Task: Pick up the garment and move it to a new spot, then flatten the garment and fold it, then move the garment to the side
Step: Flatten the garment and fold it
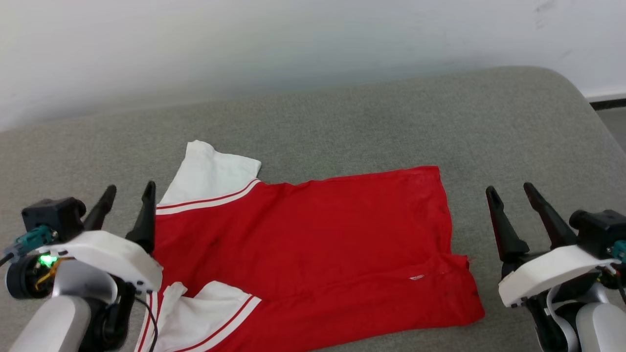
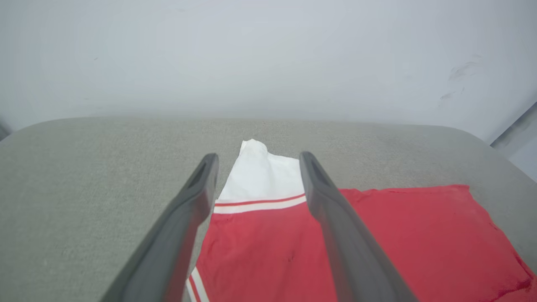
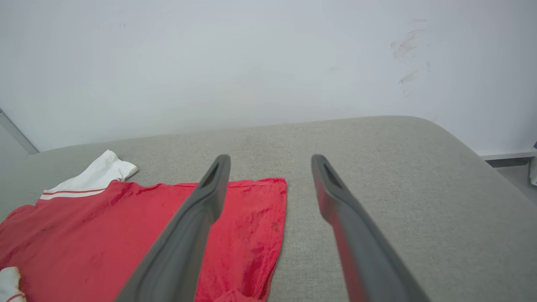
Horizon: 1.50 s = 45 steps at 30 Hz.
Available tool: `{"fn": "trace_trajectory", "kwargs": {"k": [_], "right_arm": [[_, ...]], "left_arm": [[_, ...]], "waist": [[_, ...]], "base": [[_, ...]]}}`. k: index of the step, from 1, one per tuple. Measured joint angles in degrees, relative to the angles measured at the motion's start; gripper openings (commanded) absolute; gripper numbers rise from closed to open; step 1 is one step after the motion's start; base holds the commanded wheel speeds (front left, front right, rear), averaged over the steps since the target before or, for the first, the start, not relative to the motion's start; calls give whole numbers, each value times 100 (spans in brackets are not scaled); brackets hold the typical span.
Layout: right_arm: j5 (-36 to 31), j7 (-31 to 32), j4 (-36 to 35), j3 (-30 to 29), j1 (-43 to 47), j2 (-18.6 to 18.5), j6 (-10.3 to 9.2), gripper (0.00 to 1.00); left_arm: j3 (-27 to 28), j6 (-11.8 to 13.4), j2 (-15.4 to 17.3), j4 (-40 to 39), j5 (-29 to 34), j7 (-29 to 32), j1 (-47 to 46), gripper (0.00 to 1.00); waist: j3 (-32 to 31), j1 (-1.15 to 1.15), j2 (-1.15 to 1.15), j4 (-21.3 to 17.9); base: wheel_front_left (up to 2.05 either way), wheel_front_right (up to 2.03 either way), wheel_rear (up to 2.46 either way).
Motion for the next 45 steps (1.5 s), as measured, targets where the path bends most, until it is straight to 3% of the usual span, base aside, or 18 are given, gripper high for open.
{"fn": "trace_trajectory", "kwargs": {"k": [6, 12, 19, 22, 28, 35, 36, 37, 38, 39, 45], "right_arm": [[-189, -212, -519, 29, -248, 263, 0, 100], [-197, -338, -686, 198, -536, 405, 1, 100], [-151, -490, -561, 367, -630, 502, 0, 100], [-104, -575, -467, 456, -688, 530, 0, 100], [70, -691, -294, 606, -698, 559, 0, 100], [227, -813, -104, 748, -750, 580, 1, 100], [231, -829, -81, 760, -764, 581, 0, 100], [244, -831, -66, 768, -784, 581, 0, 100], [271, -831, -45, 777, -803, 581, 1, 100], [278, -834, -24, 782, -815, 582, 0, 100], [399, -825, 88, 825, -900, 586, 1, 100]], "left_arm": [[-31, 87, -22, 118, 402, -194, -845, 100], [-16, -269, 349, 656, 304, 464, -1920, 100], [-201, -848, 987, 1488, -131, 2206, -3017, 100], [-286, -962, 1217, 1852, -346, 3080, -3341, 100], [-483, -937, 1588, 2283, -539, 4458, -3677, 100], [-573, -653, 1764, 2517, -753, 5405, -3706, 100], [-570, -608, 1781, 2509, -786, 5488, -3705, 84], [-578, -582, 1790, 2493, -794, 5567, -3703, 42], [-591, -541, 1789, 2452, -804, 5626, -3696, 13], [-594, -494, 1784, 2398, -804, 5633, -3673, 0], [-514, -498, 1524, 2477, -889, 5169, -3554, 0]], "waist": [[465, 0, 0, -214], [1097, 1, 0, -517], [1569, 1, 0, -1065], [1701, 1, 0, -1276], [1917, 1, 0, -1590], [2165, 1, 0, -1768], [2186, 0, 0, -1783], [2204, 1, 0, -1791], [2221, 0, 0, -1795], [2233, 0, 0, -1795], [2233, 0, 0, -1742]], "base": [[0, 0, 0], [0, 0, 0], [0, 0, 0], [0, 0, 0], [0, 0, 0], [0, 0, 0], [0, 0, 0], [0, 0, 0], [0, 0, 0], [0, 0, 0], [0, 0, 0]]}}
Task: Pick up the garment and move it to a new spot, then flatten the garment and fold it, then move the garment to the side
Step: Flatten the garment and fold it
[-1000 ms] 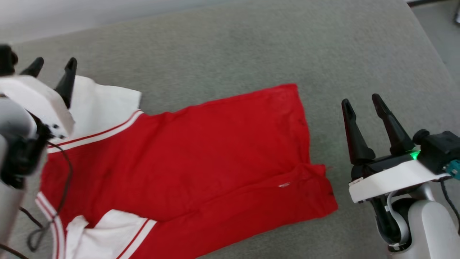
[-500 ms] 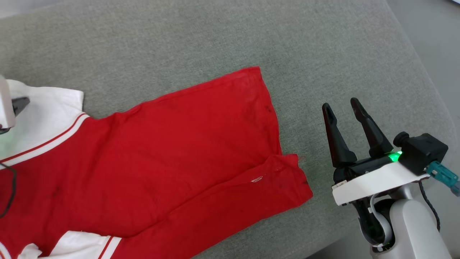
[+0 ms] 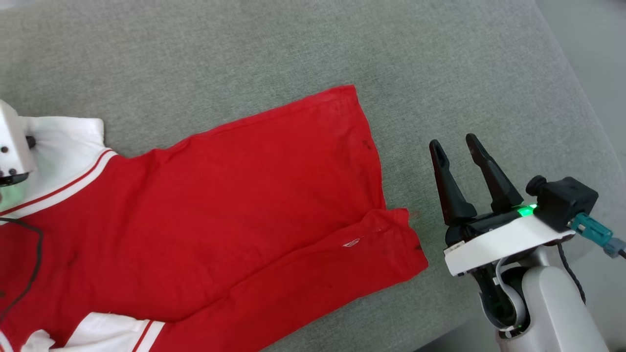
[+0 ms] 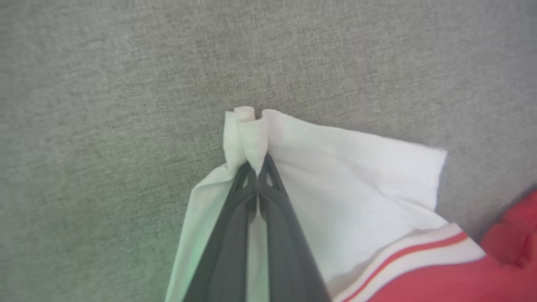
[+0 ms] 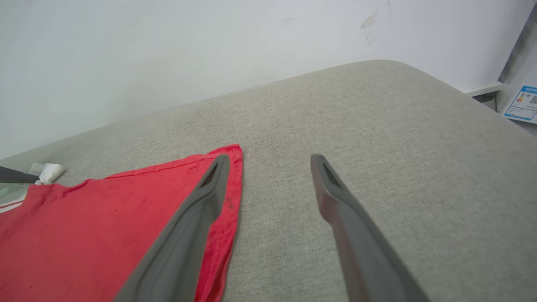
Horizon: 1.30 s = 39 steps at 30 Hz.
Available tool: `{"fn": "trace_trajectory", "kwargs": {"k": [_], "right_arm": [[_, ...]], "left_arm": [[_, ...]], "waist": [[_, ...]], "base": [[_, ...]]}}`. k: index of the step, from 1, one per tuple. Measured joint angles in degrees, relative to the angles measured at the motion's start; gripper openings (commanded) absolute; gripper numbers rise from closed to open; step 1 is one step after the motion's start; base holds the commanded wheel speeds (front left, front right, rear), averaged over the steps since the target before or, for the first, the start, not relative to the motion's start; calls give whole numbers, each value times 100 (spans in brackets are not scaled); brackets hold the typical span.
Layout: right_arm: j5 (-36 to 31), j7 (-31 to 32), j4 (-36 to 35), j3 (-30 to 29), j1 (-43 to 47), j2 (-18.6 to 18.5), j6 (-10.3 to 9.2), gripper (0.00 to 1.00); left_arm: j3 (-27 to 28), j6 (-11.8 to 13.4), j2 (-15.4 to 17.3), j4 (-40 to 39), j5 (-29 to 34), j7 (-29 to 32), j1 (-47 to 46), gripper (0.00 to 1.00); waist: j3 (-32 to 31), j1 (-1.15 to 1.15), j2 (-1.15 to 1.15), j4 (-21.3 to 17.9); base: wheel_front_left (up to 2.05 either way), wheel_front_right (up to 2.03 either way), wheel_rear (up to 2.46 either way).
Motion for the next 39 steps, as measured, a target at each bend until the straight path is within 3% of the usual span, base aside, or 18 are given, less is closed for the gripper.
{"fn": "trace_trajectory", "kwargs": {"k": [6, 7, 12, 21, 29, 30, 32, 39], "right_arm": [[455, 448, 360, -56, -249, -151, 0, 100], [711, 915, 790, -124, -573, -346, -1, 100], [946, 1700, 1656, 29, -1278, -642, -1, 100], [1209, 3054, 2941, 452, -2647, -999, -1, 100], [1355, 4005, 3943, 745, -3568, -985, -1, 100], [1404, 4130, 4031, 748, -3636, -985, -1, 78], [1451, 4250, 4135, 767, -3713, -993, -3, 0], [1556, 4081, 4232, 916, -3740, -1026, -1, 0]], "left_arm": [[-29, -190, -334, 146, 125, -736, 22, 0], [-122, -323, -622, 156, 227, -1100, -83, 0], [-231, -472, -909, 130, 367, -1567, -253, 0], [-464, -621, -1319, -124, 502, -1824, -542, 0], [-547, -738, -1473, -157, 554, -1989, -733, 0], [-553, -762, -1482, -135, 550, -2008, -733, 0], [-553, -802, -1499, -104, 525, -2043, -732, 0], [-450, -831, -1469, 21, 493, -2461, -511, 0]], "waist": [[-170, 0, 0, 214], [-266, 0, 0, 400], [-427, 1, 0, 759], [-430, 0, 0, 1450], [-109, 0, 0, 1819], [-101, 0, 0, 1849], [-105, 0, 0, 1891], [-304, 0, 0, 1925]], "base": [[0, 0, 0], [0, 0, 0], [0, 0, 0], [0, 0, 0], [0, 0, 0], [0, 0, 0], [0, 0, 0], [0, 0, 0]]}}
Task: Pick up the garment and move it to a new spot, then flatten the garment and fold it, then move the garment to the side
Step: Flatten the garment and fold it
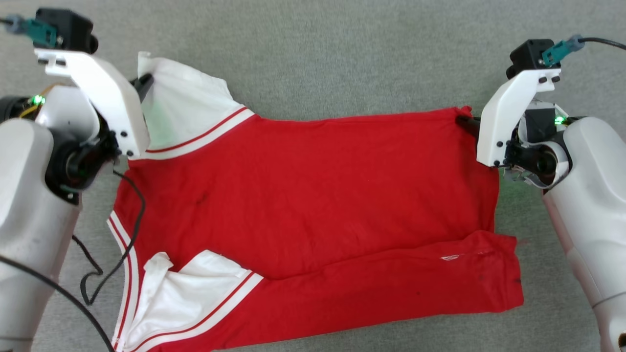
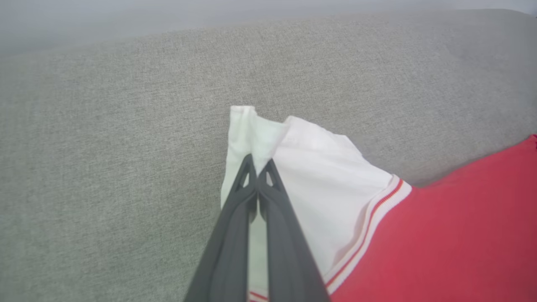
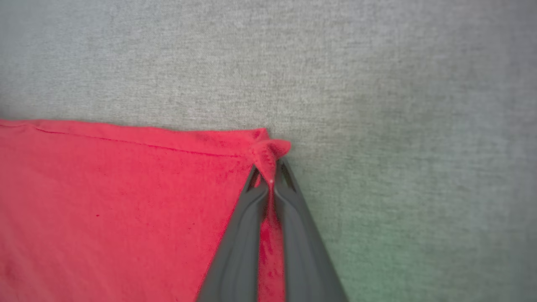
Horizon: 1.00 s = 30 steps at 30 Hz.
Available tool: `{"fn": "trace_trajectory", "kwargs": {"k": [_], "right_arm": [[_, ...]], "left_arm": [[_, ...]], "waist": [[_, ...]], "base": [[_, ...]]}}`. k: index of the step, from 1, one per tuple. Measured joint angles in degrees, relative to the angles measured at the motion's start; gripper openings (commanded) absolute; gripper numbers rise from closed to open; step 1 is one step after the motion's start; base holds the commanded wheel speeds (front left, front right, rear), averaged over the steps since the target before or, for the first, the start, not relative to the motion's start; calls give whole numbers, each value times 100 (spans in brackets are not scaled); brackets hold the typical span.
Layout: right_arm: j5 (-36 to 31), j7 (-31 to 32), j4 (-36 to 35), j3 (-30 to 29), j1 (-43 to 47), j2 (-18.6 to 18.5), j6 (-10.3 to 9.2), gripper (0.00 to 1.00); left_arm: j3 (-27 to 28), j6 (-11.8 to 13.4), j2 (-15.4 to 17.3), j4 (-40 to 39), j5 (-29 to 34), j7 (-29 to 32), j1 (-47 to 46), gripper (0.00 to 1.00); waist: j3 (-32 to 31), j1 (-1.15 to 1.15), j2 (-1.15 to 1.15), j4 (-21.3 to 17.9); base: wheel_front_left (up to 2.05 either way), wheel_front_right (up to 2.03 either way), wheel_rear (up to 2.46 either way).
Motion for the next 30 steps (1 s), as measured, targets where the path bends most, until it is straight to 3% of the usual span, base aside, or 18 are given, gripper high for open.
{"fn": "trace_trajectory", "kwargs": {"k": [9, 22, 27, 30], "right_arm": [[167, -379, -660, 234, 816, -283, 1, 0], [254, -669, -1764, 76, 3000, -581, 1, 0], [176, -721, -2013, -167, 3662, -548, 1, 0], [54, -775, -2101, -293, 3950, -474, 1, 50]], "left_arm": [[334, 134, 98, -346, -223, -840, 1276, 0], [643, 942, -21, -1677, -595, -1736, 4135, 0], [634, 1043, -248, -1840, -858, -1849, 4880, 0], [573, 1025, -420, -1750, -987, -1894, 5119, 0]], "waist": [[-689, 0, 0, 24], [-1673, -1, 0, 56], [-1830, -2, 0, 82], [-1843, -1, 0, 80]], "base": [[0, 0, 0], [0, 0, 0], [0, 0, 0], [0, 0, 0]]}}
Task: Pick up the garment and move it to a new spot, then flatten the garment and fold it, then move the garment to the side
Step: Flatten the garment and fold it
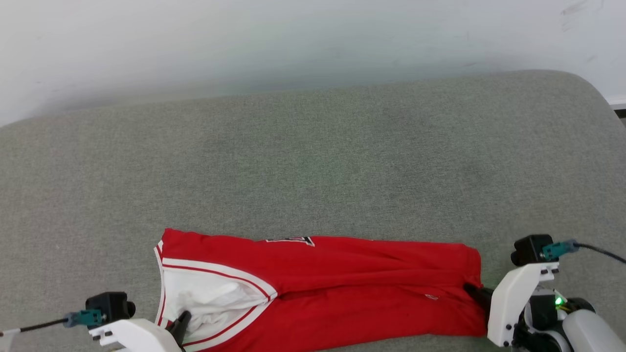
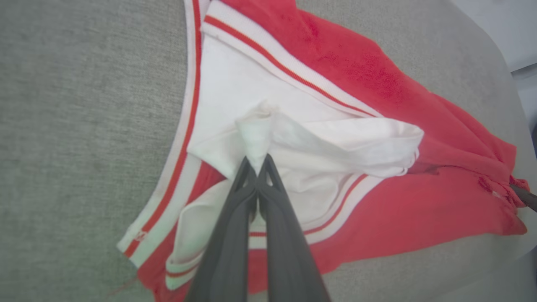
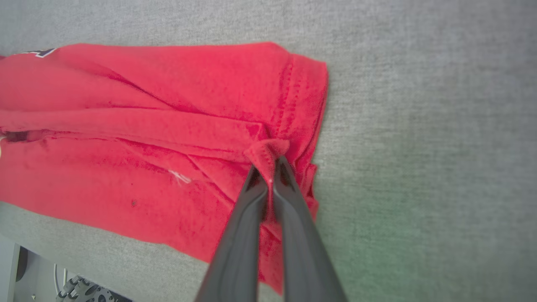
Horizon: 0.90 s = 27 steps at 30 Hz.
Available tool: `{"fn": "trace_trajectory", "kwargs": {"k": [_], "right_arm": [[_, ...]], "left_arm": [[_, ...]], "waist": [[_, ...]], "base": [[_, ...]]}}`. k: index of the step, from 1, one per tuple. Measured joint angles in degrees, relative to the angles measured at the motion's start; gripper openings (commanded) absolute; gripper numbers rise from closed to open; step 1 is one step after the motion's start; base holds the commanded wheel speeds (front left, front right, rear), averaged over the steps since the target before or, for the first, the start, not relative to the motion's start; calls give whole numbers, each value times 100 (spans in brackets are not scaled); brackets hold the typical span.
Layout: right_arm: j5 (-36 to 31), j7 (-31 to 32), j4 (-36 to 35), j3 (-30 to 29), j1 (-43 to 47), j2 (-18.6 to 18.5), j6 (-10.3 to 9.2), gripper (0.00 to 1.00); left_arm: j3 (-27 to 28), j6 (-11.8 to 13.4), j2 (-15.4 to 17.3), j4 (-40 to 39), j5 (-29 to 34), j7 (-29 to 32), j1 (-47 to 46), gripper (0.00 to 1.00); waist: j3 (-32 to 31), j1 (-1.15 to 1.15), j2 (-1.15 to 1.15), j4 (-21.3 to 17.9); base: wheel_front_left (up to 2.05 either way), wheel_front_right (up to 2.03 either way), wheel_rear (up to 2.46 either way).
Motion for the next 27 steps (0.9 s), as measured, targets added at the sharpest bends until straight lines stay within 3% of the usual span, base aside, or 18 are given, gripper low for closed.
{"fn": "trace_trajectory", "kwargs": {"k": [1, 3, 4, 10, 15, 27], "right_arm": [[-1, 7, -14, -51, 75, 26, 0, 100], [-92, -76, -97, -119, 215, 89, 0, 100], [-129, -85, -141, -146, 279, 120, -1, 100], [-401, -577, -594, -509, 684, 226, -1, 100], [-620, -754, -1247, -1037, 954, 332, 0, 100], [-1092, 436, -2175, -1936, 1322, 165, -1, 100]], "left_arm": [[-7, -8, -64, 63, -32, -35, 40, 12], [-16, -54, -162, 212, -69, -121, 77, 52], [-32, -68, -191, 274, -68, -167, 83, 100], [-21, -131, -268, 432, 220, -710, 35, 100], [127, -1, -272, 140, 598, -1393, -94, 100], [191, 350, -201, -504, 1813, -2544, -351, 100]], "waist": [[-1, 0, 0, -1], [-12, 0, 0, -7], [-18, 0, 0, -13], [-111, 0, 0, 7], [-265, 0, 0, 33], [-515, 0, 0, 229]], "base": [[0, 0, 0], [0, 0, 0], [0, 0, 0], [0, 0, 0], [0, 0, 0], [0, 0, 0]]}}
